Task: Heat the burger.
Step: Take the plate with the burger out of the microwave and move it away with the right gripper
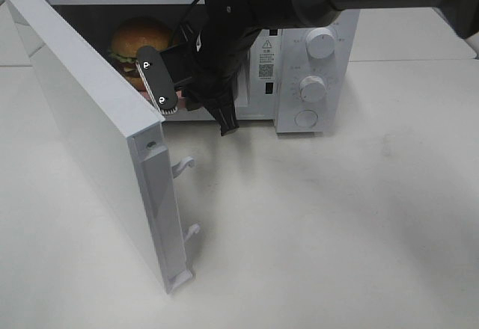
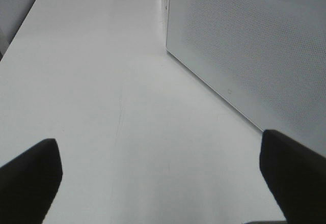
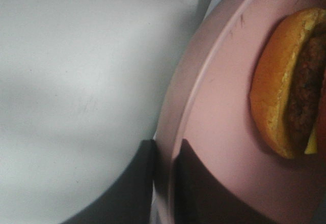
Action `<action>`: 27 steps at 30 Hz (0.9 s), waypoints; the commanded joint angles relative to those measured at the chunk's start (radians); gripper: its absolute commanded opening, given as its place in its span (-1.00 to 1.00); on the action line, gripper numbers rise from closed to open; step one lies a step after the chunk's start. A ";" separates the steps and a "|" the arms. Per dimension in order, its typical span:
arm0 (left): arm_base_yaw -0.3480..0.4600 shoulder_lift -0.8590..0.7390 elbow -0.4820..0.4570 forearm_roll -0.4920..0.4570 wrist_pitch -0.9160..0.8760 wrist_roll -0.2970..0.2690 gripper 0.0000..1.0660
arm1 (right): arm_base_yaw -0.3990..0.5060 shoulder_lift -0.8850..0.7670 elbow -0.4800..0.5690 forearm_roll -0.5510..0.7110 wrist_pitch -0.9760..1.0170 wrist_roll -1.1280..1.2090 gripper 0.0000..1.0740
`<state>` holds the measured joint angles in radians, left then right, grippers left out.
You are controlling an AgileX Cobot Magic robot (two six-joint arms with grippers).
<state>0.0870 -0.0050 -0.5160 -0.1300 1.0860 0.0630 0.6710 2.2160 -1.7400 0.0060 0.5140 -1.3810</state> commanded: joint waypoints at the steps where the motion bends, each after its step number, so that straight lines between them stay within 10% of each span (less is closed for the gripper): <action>1: 0.003 -0.005 0.000 -0.003 -0.012 -0.004 0.83 | 0.004 -0.079 0.053 0.060 -0.133 -0.078 -1.00; 27: 0.003 -0.005 0.000 -0.003 -0.012 -0.004 0.83 | -0.042 -0.377 0.469 0.183 -0.266 -0.277 -1.00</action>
<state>0.0870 -0.0050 -0.5160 -0.1300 1.0860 0.0630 0.6360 1.8690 -1.2670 0.1800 0.3190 -1.6490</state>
